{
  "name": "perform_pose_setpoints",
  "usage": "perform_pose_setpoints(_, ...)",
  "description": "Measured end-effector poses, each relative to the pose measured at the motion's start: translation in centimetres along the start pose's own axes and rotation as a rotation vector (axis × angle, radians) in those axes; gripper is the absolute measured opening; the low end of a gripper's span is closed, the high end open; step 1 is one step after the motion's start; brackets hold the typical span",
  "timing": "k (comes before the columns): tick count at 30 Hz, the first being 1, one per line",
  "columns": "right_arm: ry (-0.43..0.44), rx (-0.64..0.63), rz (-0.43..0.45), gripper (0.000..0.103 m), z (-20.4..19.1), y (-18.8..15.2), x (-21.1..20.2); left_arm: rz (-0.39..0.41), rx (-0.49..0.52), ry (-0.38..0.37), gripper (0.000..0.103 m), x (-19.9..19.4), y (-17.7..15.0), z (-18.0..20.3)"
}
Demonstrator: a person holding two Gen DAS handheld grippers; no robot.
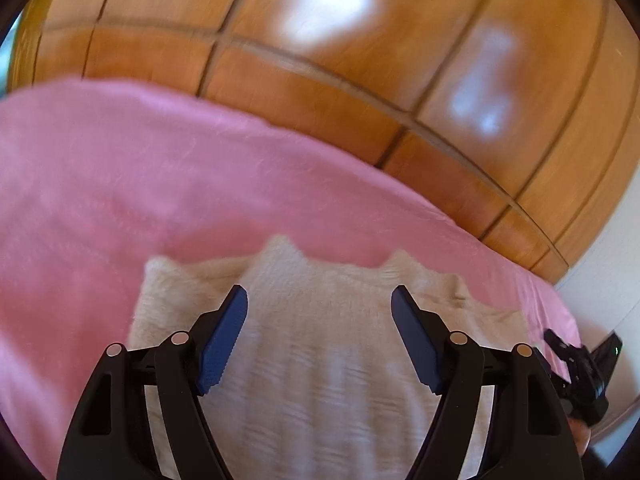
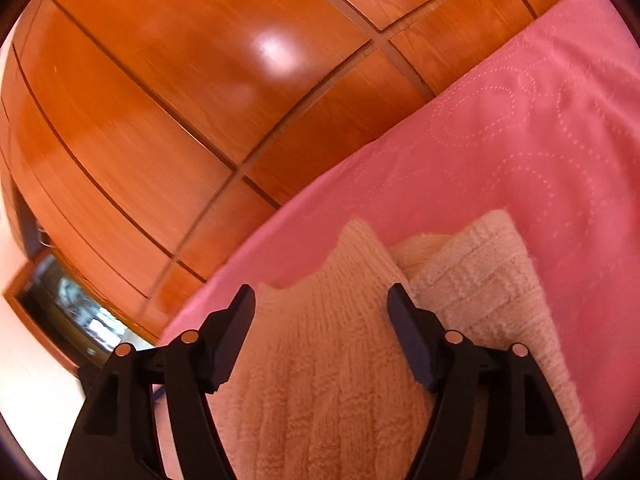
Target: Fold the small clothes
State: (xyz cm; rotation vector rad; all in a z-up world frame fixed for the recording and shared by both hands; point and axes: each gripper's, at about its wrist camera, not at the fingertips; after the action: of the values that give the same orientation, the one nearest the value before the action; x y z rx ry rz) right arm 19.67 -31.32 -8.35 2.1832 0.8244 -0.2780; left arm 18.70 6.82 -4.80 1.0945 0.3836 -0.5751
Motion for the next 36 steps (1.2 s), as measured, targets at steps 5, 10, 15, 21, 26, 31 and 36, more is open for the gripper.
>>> perform_pose_setpoints(5, -0.236, -0.17, -0.04, 0.085, -3.3, -1.2, 1.6, -0.032, 0.086, -0.064, 0.077, 0.2, -0.3, 4.6)
perform_pose_setpoints(10, -0.425, -0.328, -0.088, 0.089, -5.5, -2.3, 4.2, -0.07, 0.272, 0.003, 0.077, 2.8, -1.6, 8.8)
perform_pose_setpoints(15, -0.53, -0.366, -0.083, 0.101, -5.8, -2.7, 5.0, -0.167, 0.295, 0.145, 0.077, 6.9, -3.1, 6.3)
perform_pose_setpoints(21, -0.577, -0.293, -0.08, 0.101, -5.2, -2.1, 4.2, -0.115, 0.211, 0.103, 0.077, 5.5, -3.0, 4.6)
perform_pose_setpoints(26, -0.572, -0.36, -0.054, 0.101, -7.7, -2.1, 3.0, -0.125, 0.231, 0.112, 0.083, 5.7, -3.1, 5.3)
perform_pose_setpoints(31, -0.599, -0.553, -0.134, 0.094, -9.5, -3.0, 5.8, -0.133, 0.237, 0.117, 0.084, 5.9, -3.1, 5.5)
perform_pose_setpoints(36, -0.712, -0.443, -0.186, 0.094, -5.5, -1.2, 8.4, -0.143, 0.219, 0.102, 0.086, 6.3, -3.1, 5.2)
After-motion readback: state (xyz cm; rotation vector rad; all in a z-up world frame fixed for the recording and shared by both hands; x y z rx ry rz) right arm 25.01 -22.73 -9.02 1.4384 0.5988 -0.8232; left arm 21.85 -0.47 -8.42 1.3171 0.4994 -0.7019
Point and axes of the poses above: each gripper's, at about its wrist camera, not at the fingertips, and x roughly the way its jaws point, z to its right, y to its top, and after that the axes turned 2 degrees about -z, right-handed
